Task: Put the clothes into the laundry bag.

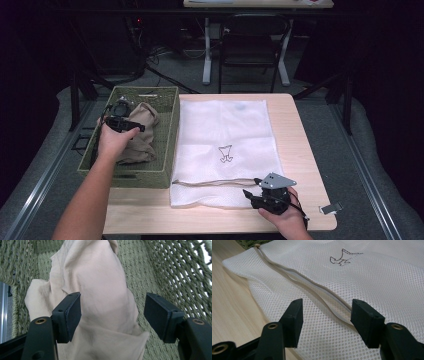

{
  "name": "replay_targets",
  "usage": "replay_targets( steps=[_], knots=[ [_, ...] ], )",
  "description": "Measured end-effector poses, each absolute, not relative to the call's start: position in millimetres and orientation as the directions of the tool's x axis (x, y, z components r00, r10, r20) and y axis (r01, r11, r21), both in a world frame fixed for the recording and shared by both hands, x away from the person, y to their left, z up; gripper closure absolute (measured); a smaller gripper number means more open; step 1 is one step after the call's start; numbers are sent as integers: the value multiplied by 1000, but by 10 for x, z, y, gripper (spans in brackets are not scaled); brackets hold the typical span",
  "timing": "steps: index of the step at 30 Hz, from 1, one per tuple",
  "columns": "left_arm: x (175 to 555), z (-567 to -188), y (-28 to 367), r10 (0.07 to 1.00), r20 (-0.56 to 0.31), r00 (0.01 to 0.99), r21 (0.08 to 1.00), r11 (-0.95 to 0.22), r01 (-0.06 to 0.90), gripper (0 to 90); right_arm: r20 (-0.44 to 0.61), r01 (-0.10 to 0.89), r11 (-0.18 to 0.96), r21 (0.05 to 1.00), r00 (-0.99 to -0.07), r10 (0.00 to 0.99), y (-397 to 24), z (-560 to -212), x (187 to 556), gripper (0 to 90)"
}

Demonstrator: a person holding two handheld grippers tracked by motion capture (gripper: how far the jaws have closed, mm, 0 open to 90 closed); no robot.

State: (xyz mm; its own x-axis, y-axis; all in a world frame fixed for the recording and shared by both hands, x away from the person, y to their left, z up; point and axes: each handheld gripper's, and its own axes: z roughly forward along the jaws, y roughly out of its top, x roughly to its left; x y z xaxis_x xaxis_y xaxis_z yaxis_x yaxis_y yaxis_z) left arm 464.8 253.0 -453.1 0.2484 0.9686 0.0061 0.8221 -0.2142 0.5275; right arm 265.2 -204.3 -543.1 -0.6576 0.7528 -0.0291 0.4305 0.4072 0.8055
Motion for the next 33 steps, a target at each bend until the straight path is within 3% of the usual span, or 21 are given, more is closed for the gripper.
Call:
replay_targets(
  steps=[33],
  knots=[
    [4807, -4812, 2451, 976, 21, 218, 444, -205, 872, 301, -23, 437, 406, 803, -657, 753, -2042, -5431, 2658, 411]
  ],
)
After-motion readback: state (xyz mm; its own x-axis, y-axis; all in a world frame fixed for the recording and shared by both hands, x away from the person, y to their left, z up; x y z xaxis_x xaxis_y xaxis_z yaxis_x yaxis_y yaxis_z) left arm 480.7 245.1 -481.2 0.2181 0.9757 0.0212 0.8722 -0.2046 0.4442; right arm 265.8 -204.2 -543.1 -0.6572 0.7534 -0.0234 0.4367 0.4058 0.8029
